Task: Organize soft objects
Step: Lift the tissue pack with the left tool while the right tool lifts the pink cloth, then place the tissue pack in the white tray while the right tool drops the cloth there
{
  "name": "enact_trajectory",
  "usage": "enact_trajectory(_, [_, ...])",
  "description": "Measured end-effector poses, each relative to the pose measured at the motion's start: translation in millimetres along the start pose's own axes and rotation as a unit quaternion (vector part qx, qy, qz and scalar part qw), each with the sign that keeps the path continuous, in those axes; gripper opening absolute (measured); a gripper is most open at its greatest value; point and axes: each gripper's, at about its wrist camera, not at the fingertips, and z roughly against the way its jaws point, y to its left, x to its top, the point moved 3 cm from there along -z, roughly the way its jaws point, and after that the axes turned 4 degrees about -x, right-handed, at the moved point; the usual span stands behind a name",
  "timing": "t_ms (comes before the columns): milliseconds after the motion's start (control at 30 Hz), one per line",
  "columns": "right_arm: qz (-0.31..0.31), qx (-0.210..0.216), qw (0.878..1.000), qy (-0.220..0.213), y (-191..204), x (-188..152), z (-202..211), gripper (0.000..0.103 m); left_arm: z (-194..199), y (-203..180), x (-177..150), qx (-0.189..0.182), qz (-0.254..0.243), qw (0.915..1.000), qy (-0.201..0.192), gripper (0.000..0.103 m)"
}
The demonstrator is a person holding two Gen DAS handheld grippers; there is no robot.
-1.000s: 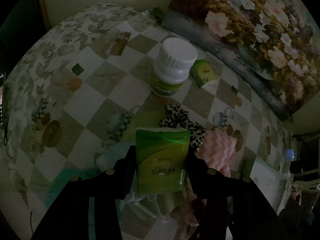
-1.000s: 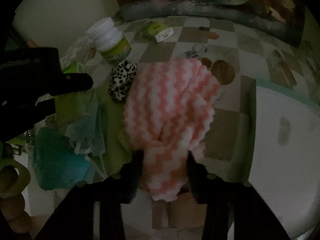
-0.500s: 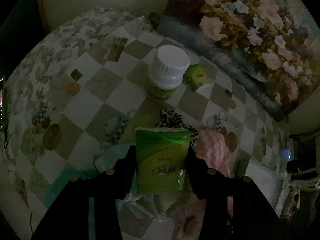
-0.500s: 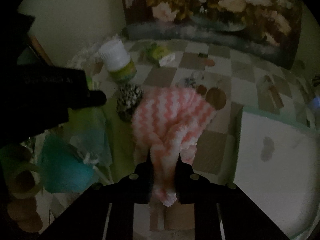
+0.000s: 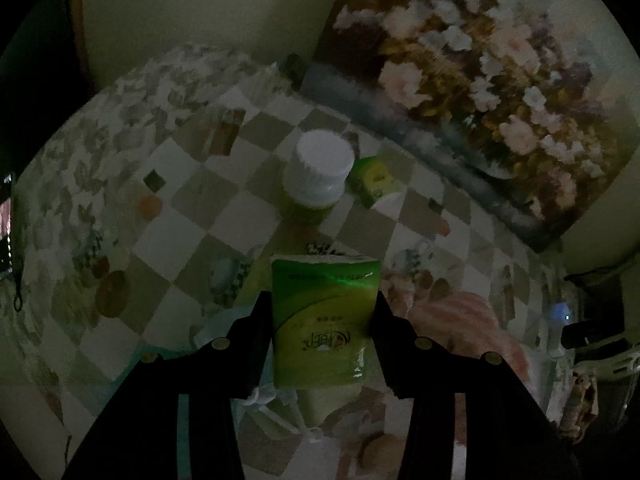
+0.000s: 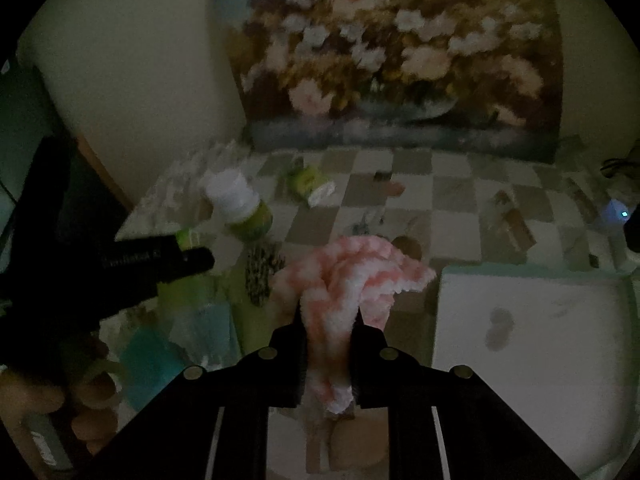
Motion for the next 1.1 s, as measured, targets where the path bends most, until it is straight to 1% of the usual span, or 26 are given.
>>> enact_trajectory(133, [-0.007,-0.004,0.999,-0.036,-7.9,10.0,23.4,0.018,17.3,-15.0,1.8,0.005,-0.026,0.9993,-0.028,0.049])
enact_trajectory(267, [-0.015,-0.022,0.997,-0.071,-20.8,17.2,48.5,0.018,33.9,-33.1,0.6,0.01,-0.058,0.9968,-0.053,0.049])
enact_trajectory(367, [-0.025,-0.048,0.994,-0.09,-34.9,19.8,64.4,0.018,44.1,-50.2,-4.1,0.006,-0.083,0.9943,-0.066,0.049])
enact_trajectory(500, [-0.049,-0.079,0.99,-0.102,-57.5,20.8,79.7,0.018,53.3,-79.8,-15.9,-0.003,-0.124,0.9893,-0.077,0.049])
enact_trajectory(700, [-0.089,-0.126,0.981,-0.115,-101.3,17.6,103.0,0.018,55.4,-130.2,-44.9,-0.029,-0.191,0.9784,-0.073,0.049])
enact_trajectory(833, [-0.123,-0.163,0.972,-0.12,-135.2,9.5,118.4,0.018,51.4,-160.9,-71.7,-0.05,-0.237,0.9685,-0.059,0.049])
enact_trajectory(967, [-0.158,-0.201,0.96,-0.112,-170.7,-3.7,125.3,0.018,44.7,-185.3,-97.7,-0.063,-0.273,0.9589,-0.045,0.049])
enact_trajectory(1100, [-0.185,-0.222,0.953,-0.097,-195.2,-16.3,125.3,0.018,37.4,-207.6,-123.8,-0.074,-0.308,0.948,-0.03,0.049])
